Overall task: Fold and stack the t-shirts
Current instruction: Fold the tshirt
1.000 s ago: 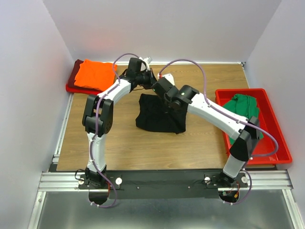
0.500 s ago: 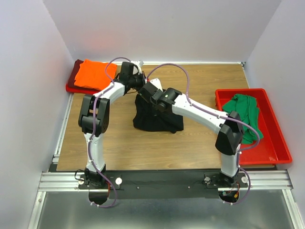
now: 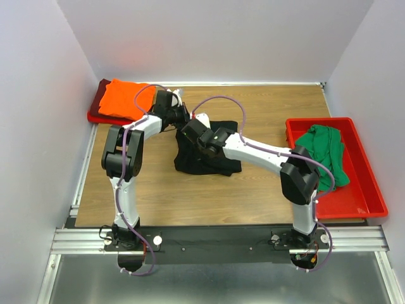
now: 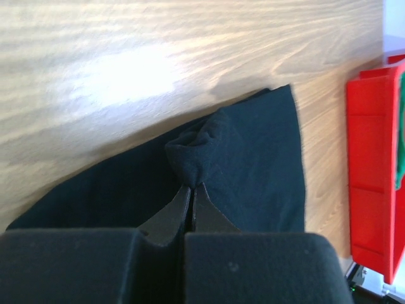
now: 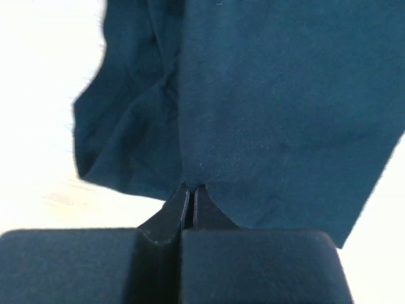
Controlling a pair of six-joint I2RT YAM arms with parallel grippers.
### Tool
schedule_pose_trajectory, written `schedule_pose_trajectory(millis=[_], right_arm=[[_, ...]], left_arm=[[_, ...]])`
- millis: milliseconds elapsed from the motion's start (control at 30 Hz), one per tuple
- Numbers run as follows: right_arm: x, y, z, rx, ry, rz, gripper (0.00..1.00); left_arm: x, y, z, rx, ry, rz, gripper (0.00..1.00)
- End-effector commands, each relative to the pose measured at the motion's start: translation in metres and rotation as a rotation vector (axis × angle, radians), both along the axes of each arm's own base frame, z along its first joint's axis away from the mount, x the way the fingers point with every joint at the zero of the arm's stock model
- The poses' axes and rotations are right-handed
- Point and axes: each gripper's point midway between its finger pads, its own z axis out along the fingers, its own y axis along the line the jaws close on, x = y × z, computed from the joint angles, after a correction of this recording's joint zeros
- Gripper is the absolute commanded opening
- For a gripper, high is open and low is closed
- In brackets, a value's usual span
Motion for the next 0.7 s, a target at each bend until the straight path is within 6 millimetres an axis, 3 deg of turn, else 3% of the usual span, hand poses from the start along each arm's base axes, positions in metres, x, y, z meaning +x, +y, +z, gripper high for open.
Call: schedule_pose_trajectory(millis=[0,167,467,567,600,633,667], right_arm=[[-0.001,0.006,-0.031,0.016,0.022,-0.024,0.01],[-0.006,-0.021,-0.048,-0.012,0.059,-0.045,0.00],[-0.016,0.001,-0.031,0.101,0.083,0.063,0.01],[-0.019,0.001,-0.032,0.098,0.088,0.092,0.10],[-0.020,0.004,-0.032,0.103,0.090,0.102,0.19],[-0.019,0.004,-0.032,0.099,0.088,0.107,0.25],[-0.019,0.005,-0.032,0.101,0.088,0.112,0.33]], left_arm=[[-0.003,0.012,-0.007,0.033,-0.004,0.057,0.00],[-0.013,0.014,-0.014,0.022,0.003,0.082,0.00],[0.002,0.016,0.012,0.023,-0.050,0.077,0.00],[0.002,0.018,0.016,0.029,-0.056,0.077,0.10],[0.002,0.020,0.016,0.030,-0.055,0.080,0.17],[0.002,0.021,0.016,0.028,-0.053,0.082,0.31],[0.003,0.023,0.018,0.028,-0.055,0.086,0.37]])
